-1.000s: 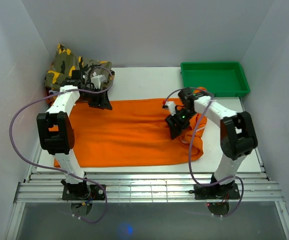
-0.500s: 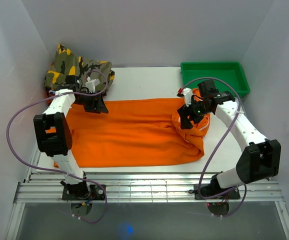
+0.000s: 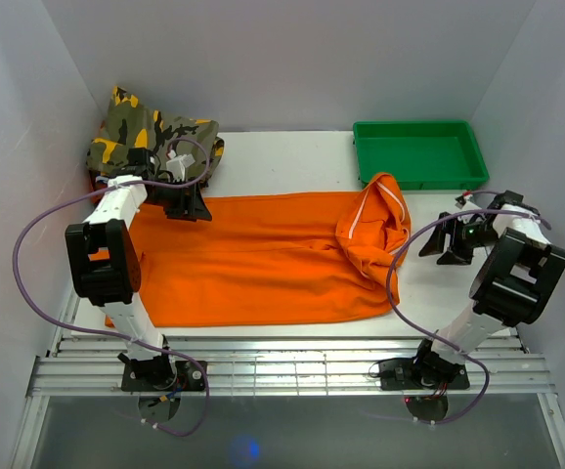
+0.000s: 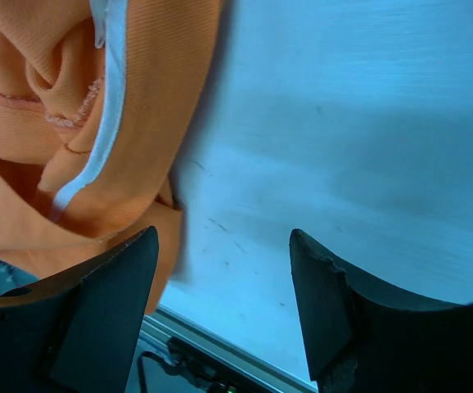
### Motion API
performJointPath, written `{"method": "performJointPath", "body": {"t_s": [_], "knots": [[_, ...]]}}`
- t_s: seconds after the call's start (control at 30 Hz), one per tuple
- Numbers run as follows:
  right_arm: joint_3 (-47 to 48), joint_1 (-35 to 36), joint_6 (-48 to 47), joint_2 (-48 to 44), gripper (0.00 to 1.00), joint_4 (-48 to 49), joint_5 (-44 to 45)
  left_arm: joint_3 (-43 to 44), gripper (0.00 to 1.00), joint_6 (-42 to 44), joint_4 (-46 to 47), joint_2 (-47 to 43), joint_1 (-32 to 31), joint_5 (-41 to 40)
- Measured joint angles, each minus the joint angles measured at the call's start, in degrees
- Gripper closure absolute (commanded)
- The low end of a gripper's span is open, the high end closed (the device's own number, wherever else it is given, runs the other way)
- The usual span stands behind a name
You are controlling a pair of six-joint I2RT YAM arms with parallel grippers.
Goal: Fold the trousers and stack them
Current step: Flatten the trousers out
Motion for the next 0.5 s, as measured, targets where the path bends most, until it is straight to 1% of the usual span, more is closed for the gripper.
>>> {"method": "performJointPath", "body": {"t_s": [0.13, 0.3, 0.33, 0.4, 0.43, 0.5], "knots": [[-5.22, 0.85, 4.70, 1.57, 0.27, 5.07, -7.72, 0.00, 0.28, -0.44, 0.20, 0.00, 0.00, 0.22], [-12.96, 1.18, 14.34, 4.55, 0.28, 17.49, -16.57, 0.02, 0.28, -1.07, 0.63, 0.00, 0.00, 0.37], [-14.19, 1.18, 15.98, 4.92, 0.29, 19.39, -18.67, 0.02, 0.28, -1.16, 0.72, 0.00, 0.00, 0.39], [-17.49, 0.96, 20.37, 5.25, 0.34, 24.57, -23.15, 0.02, 0.28, -1.31, 0.74, 0.00, 0.00, 0.39], [-18.88, 0.94, 22.27, 5.51, 0.41, 27.39, -24.98, 0.02, 0.28, -1.33, 0.76, 0.00, 0.00, 0.39], [-21.24, 0.98, 25.51, 6.36, 0.51, 32.57, -27.39, 0.02, 0.28, -1.42, 0.81, 0.00, 0.00, 0.39]]}}
